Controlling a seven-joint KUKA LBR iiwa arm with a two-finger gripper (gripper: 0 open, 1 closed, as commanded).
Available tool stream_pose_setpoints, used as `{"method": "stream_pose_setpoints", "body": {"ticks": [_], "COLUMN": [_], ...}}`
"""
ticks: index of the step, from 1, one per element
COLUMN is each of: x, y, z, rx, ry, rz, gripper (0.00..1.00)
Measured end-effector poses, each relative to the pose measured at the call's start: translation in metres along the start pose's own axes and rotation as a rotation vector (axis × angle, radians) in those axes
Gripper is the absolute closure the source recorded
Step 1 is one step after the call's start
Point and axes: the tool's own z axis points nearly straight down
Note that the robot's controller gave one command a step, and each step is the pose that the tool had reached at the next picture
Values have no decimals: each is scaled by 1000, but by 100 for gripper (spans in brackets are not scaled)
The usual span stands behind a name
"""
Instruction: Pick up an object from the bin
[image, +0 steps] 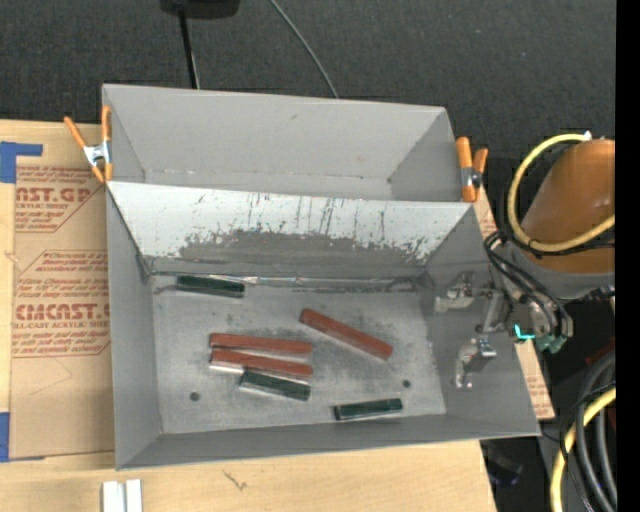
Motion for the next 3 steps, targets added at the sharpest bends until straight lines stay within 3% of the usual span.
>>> {"method": "stream_pose_setpoints", "body": {"ticks": [1, 2, 3], "x": [-2, -13, -55], "y": [0, 6, 55], "z": [-4, 43, 142], "rx": [1, 3, 1], "ry": [-8, -15, -8], "rz": [-1, -54, -94], "gripper": [0, 0, 100]}}
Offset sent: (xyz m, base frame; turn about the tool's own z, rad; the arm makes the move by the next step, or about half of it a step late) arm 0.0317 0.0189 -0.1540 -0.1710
